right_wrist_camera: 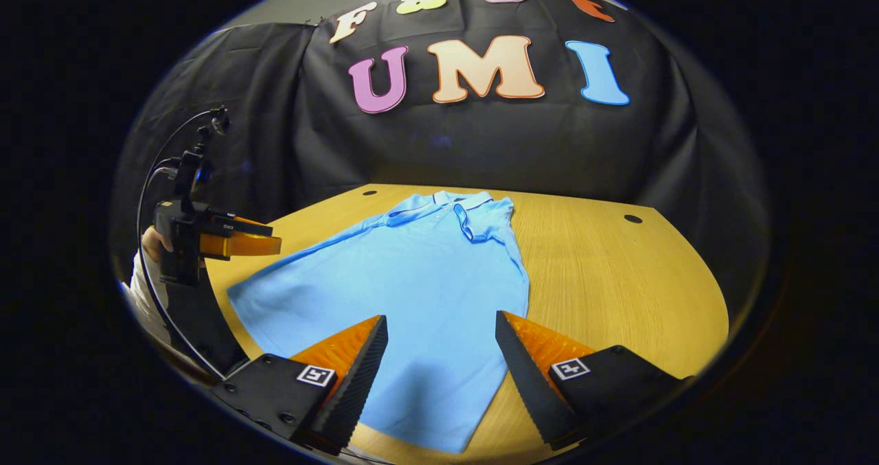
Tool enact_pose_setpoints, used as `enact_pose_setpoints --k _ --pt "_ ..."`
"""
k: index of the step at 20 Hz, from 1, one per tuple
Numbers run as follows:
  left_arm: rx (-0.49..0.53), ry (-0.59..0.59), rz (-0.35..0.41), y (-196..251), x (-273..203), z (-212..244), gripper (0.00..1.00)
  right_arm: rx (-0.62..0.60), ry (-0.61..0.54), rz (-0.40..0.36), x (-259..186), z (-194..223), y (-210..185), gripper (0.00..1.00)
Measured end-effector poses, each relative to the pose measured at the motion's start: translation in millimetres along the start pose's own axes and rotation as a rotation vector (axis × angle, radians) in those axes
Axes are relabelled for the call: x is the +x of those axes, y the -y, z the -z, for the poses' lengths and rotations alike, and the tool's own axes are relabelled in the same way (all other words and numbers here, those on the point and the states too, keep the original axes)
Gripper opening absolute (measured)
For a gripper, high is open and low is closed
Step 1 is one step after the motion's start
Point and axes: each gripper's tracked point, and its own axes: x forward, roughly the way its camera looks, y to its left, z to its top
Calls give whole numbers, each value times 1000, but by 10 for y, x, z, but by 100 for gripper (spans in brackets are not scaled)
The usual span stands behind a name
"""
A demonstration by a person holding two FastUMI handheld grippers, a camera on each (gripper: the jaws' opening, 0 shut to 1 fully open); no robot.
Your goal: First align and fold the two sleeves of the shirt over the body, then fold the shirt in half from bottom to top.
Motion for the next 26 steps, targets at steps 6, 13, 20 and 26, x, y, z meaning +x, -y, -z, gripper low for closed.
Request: enact_pose_setpoints --k 6,13,20,26 --pt "-51 -20 -24 7 -270 514 96 37 -30 5 -245 316 -21 98" --pt "-74 -21 -52 -29 -331 779 93 33 -63 37 -260 597 55 98" --pt "-73 -26 -45 36 -296 898 96 48 -77 48 -240 704 57 98" --pt "-45 -5 -70 73 -268 915 97 -8 -67 54 -233 760 10 98"
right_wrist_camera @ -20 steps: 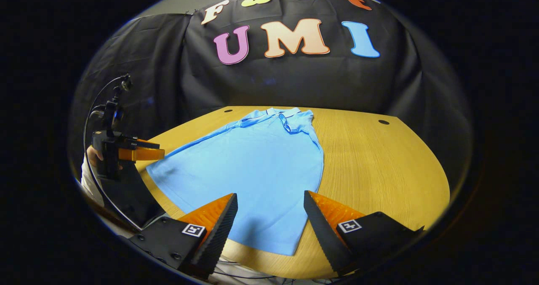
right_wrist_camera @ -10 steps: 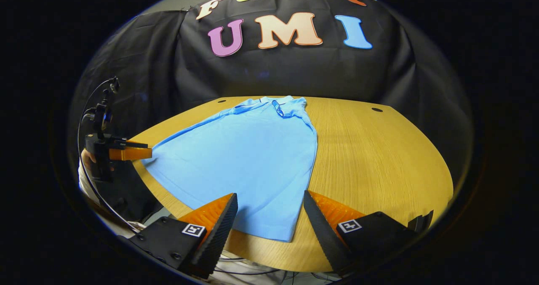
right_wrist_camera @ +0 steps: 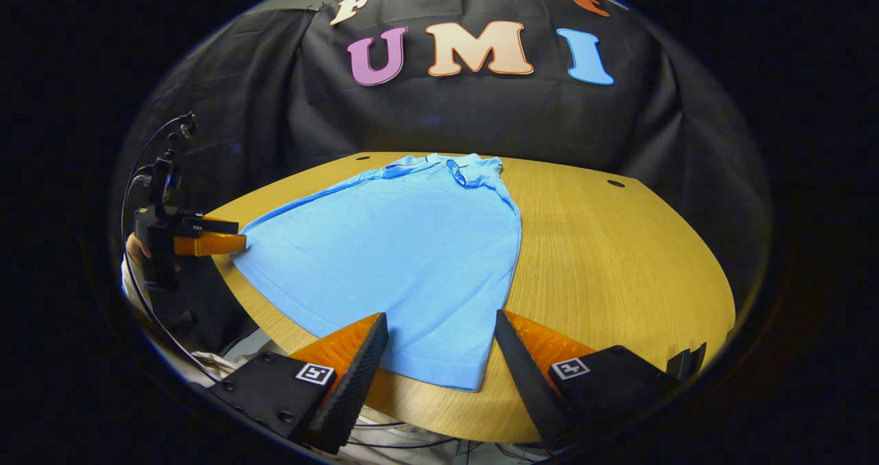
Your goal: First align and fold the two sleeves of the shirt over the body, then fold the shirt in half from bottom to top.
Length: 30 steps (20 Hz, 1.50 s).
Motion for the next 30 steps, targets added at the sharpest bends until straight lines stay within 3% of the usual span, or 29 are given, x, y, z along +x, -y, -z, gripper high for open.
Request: enact_pose_setpoints --k 5,7,8,9,10,11,12,14,15,18,19,21,22,30 --pt "0 16 4 49 23 7 95 -7 9 -24 6 -32 -55 96" --pt "5 22 12 96 36 4 87 -15 2 -41 13 -12 -125 84" --pt "8 28 22 138 33 -2 80 -21 1 -49 10 -21 -162 83" --pt "10 32 29 167 55 -4 74 -27 1 -58 15 -24 -188 72" --pt "13 41 40 207 69 -16 60 -31 0 -71 12 -28 -229 69" --pt "10 52 51 242 72 -23 54 -34 1 -79 12 -30 -273 58" --pt "4 57 50 249 87 -38 37 -38 1 -91 11 -32 -309 51" --pt "-1 66 60 291 109 -40 23 -38 4 -113 16 -20 -386 35" --pt "-2 67 62 285 117 -37 20 -42 8 -112 6 -14 -368 21" --pt "-5 72 66 290 114 -46 18 -69 21 -107 7 -33 -394 19" --pt "-13 63 60 282 117 -35 18 -70 27 -104 -1 -16 -395 5" --pt "-14 57 55 295 138 -54 18 -69 28 -99 18 -16 -390 5" --pt "-9 53 56 308 135 -49 8 -70 28 -97 26 -32 -396 5" --pt "-25 89 89 330 113 -199 1 -27 80 -33 46 -201 -258 2"
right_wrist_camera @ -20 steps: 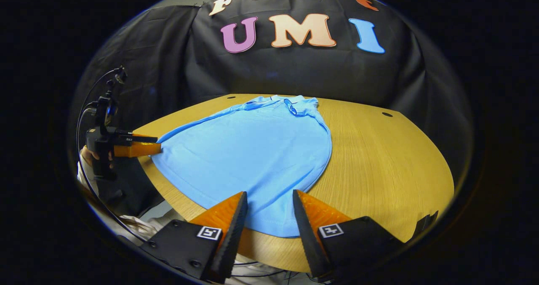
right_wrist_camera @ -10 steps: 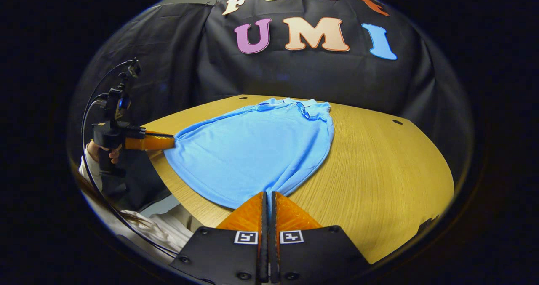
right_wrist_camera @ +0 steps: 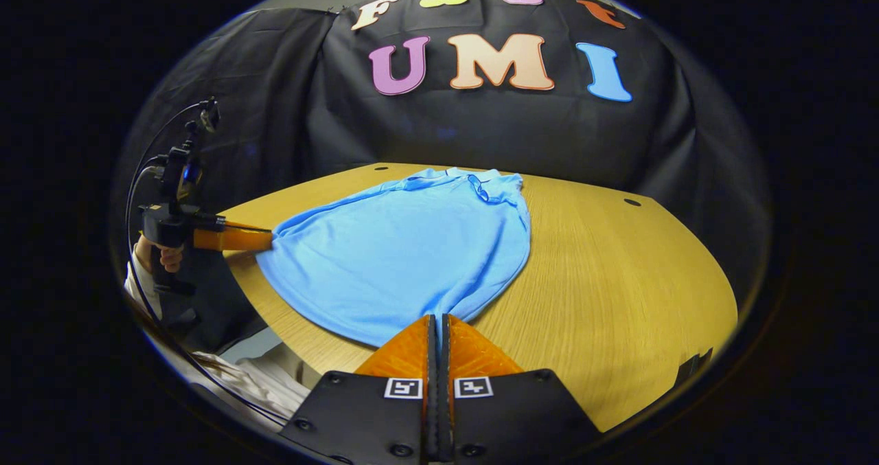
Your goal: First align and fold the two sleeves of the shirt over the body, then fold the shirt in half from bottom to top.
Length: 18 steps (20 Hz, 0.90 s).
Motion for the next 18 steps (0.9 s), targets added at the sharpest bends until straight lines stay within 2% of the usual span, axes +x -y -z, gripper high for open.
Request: enact_pose_setpoints --k 8,18 --pt "-33 119 48 -33 31 -650 0 1 51 27 191 -424 148 2" --pt "-53 153 90 -135 621 -1332 0 -4 49 69 750 -1054 503 2"
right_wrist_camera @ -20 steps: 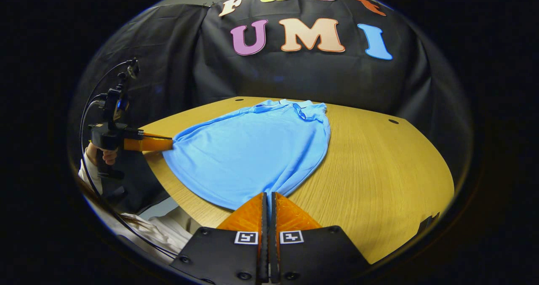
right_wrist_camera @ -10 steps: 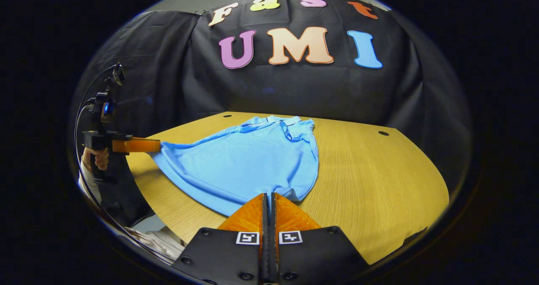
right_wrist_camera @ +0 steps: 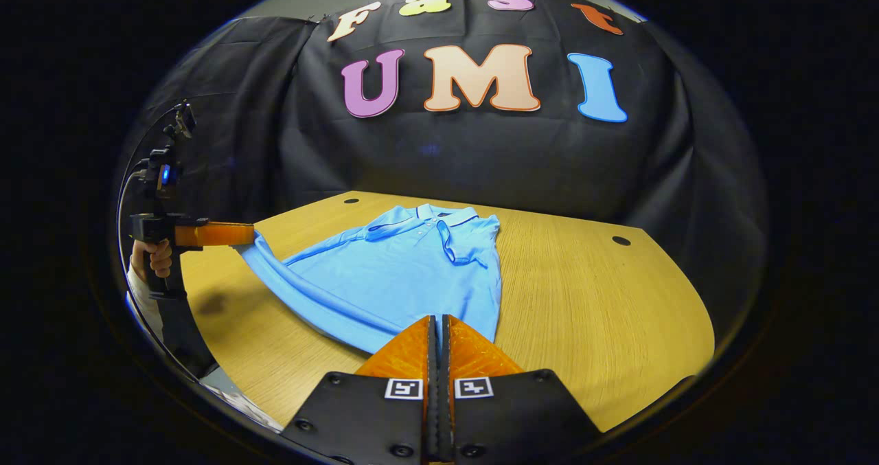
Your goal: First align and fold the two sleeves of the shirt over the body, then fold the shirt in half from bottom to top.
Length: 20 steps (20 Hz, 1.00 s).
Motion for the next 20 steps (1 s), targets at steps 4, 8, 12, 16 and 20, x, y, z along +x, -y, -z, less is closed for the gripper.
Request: enact_pose_setpoints --k 4,8,12,16,20 --pt "-56 23 -13 -122 311 -227 0 12 2 18 320 -257 162 2" --pt "-54 31 -62 -338 653 -443 0 3 9 32 689 -564 265 3" --pt "-63 33 -93 -474 1013 -691 0 -3 4 51 1088 -814 385 2" --pt "-43 4 -121 -616 1382 -859 0 16 -11 52 1530 -1031 453 2" --pt "-29 1 -145 -738 1834 -1040 0 19 -35 72 2013 -1180 575 2"
